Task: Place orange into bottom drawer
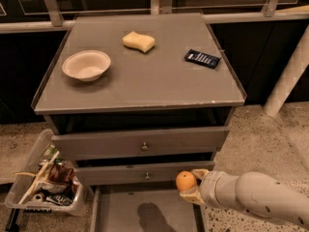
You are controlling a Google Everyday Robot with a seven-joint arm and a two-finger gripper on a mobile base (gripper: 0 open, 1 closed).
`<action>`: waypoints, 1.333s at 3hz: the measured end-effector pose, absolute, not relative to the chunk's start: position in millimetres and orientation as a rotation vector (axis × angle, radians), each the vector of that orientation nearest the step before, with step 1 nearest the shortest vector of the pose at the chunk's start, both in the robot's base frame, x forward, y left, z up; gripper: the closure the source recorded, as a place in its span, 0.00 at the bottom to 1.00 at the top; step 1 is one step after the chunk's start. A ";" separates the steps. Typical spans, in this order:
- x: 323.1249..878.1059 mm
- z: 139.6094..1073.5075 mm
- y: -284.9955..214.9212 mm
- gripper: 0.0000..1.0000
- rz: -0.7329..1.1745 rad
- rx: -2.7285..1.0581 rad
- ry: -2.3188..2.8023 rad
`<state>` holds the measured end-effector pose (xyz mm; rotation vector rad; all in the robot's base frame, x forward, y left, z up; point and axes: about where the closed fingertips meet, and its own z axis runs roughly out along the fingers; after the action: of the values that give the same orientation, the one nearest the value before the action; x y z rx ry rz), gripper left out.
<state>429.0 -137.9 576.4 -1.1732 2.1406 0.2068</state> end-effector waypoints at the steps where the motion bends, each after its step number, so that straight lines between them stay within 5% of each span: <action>1: 441.4 569.3 -143.6 1.00 0.233 -1.154 2.124; 4: 499.7 500.9 -142.3 1.00 0.605 -1.339 1.829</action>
Offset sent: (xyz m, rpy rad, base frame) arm 0.0772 -0.0294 -0.0500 0.2462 -0.0371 0.1352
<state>499.7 -142.3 500.9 -1.3388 1.8286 0.6049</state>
